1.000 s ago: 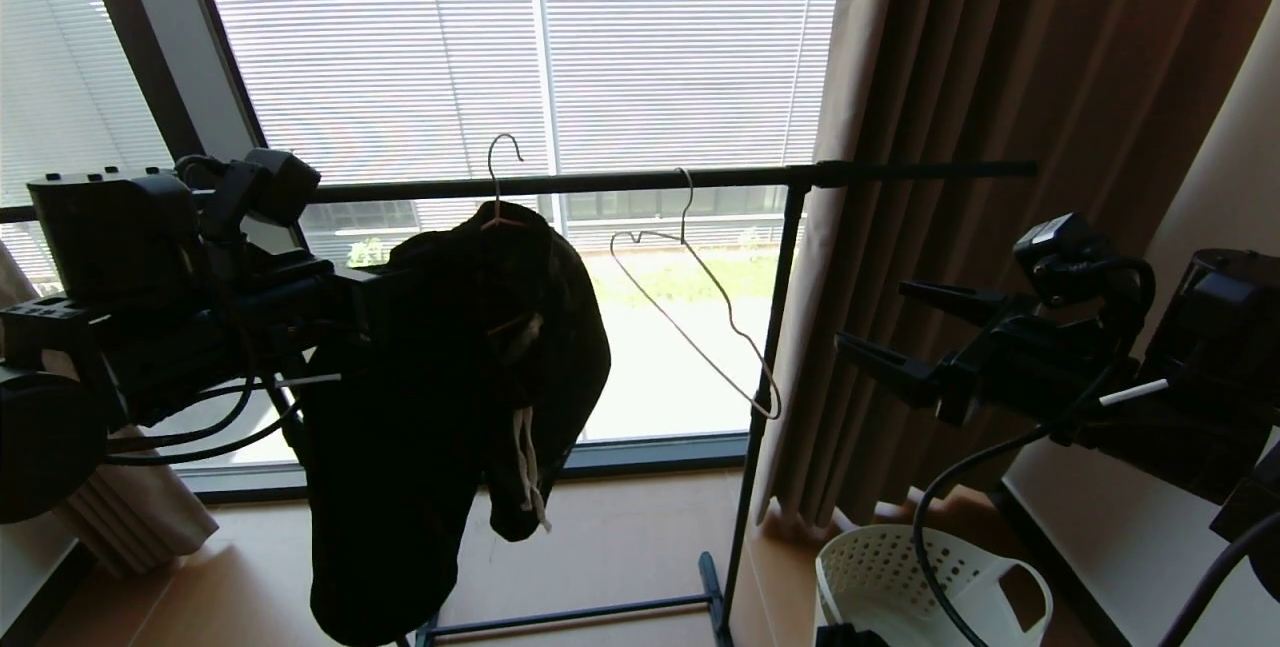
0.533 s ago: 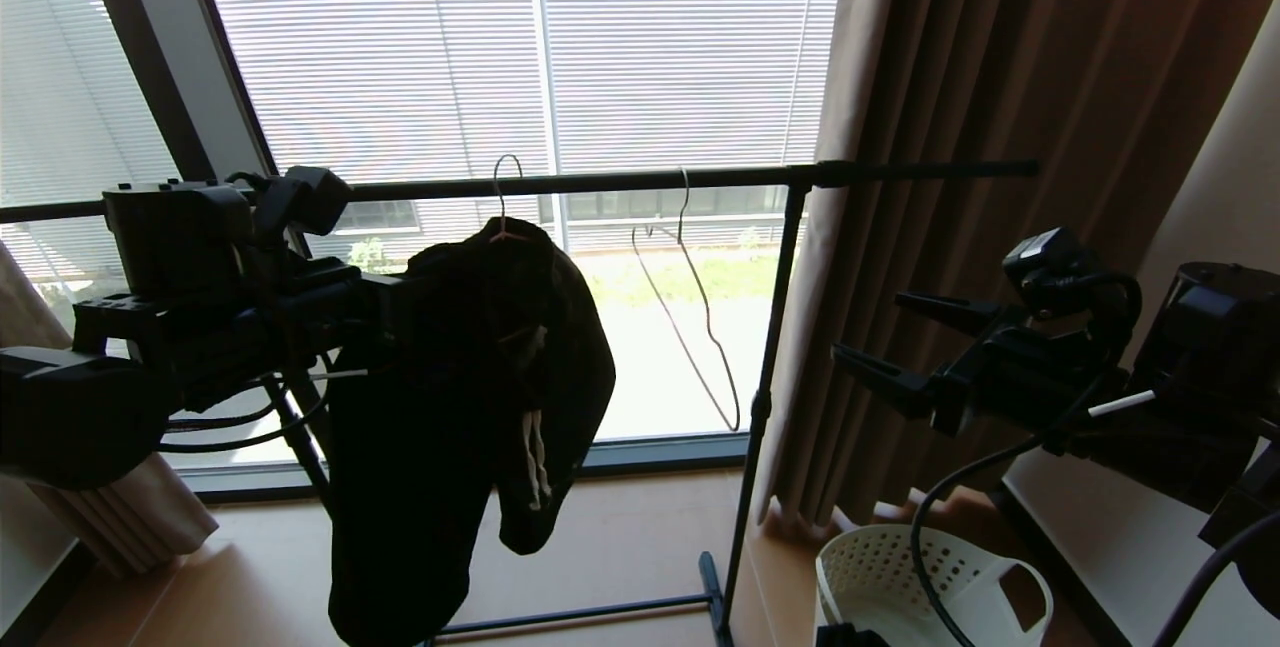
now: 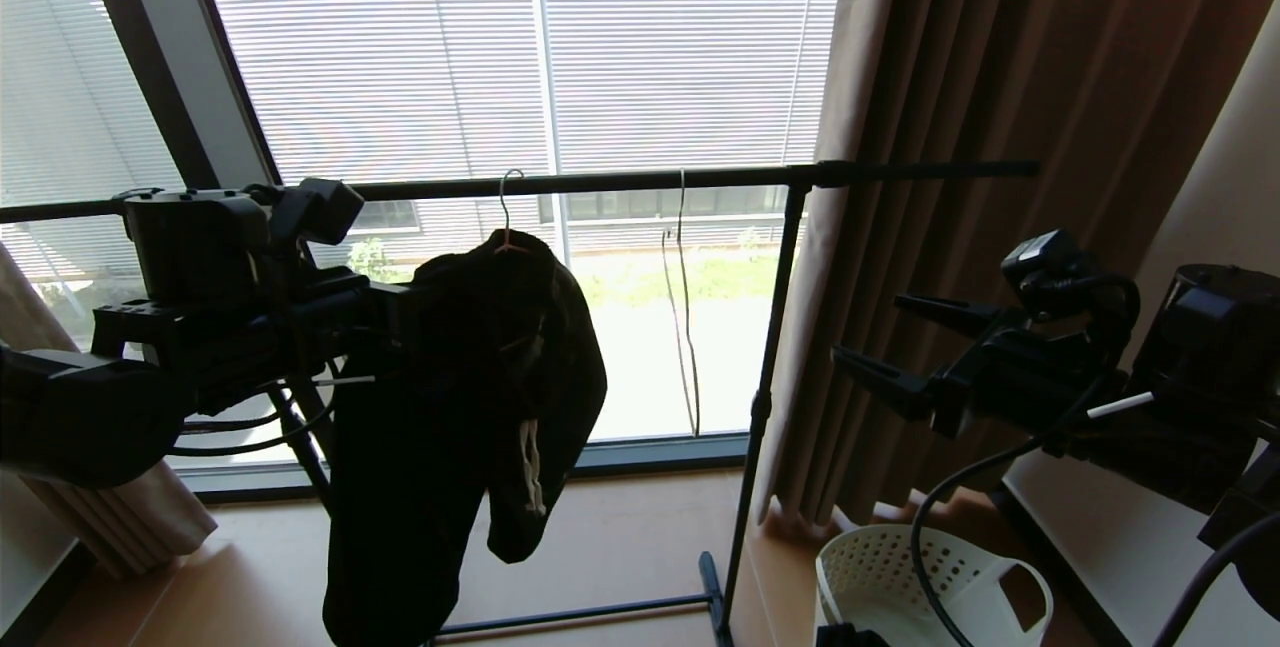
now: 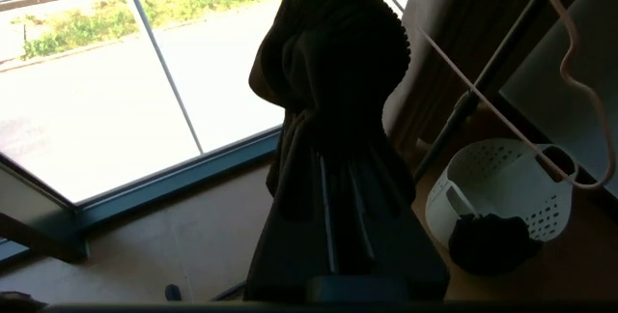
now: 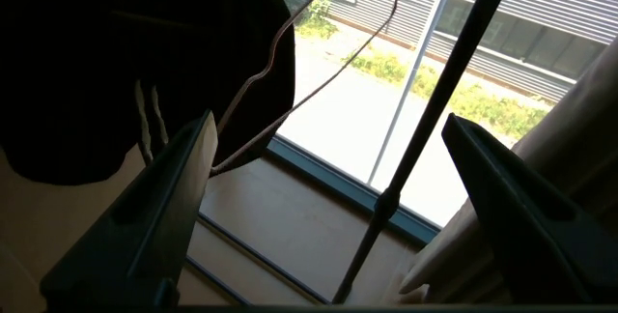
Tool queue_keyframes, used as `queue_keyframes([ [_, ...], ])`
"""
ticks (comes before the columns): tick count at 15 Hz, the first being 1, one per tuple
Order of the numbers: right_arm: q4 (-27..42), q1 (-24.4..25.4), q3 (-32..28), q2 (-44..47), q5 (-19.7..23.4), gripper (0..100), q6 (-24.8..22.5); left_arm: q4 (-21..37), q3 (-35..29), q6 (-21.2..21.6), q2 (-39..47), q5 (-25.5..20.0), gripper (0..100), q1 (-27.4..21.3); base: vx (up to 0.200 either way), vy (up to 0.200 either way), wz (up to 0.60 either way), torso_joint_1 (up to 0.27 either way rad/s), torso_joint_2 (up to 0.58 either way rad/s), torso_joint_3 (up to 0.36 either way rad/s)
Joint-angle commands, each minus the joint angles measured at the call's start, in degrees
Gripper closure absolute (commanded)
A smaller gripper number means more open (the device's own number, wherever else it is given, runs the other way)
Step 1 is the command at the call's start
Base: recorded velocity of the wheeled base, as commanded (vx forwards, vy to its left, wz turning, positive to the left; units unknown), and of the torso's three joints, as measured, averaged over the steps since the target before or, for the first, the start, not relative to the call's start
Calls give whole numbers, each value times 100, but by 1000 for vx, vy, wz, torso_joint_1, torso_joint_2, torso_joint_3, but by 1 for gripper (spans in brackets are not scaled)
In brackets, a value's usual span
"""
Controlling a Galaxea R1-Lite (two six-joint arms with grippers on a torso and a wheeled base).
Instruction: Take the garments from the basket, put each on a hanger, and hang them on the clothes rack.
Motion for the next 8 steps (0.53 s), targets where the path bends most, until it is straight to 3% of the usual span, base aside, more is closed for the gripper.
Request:
queue_keyframes([
  [1,-5,1,18,-4,3,0,-6,-3,5,4,-2,-1,0,1,0,0,0,0,0,0],
  [8,-119,1,88,-74,-23,0,-32,41,199,21,-354,183,0,-43,0,0,0,0,0,0],
])
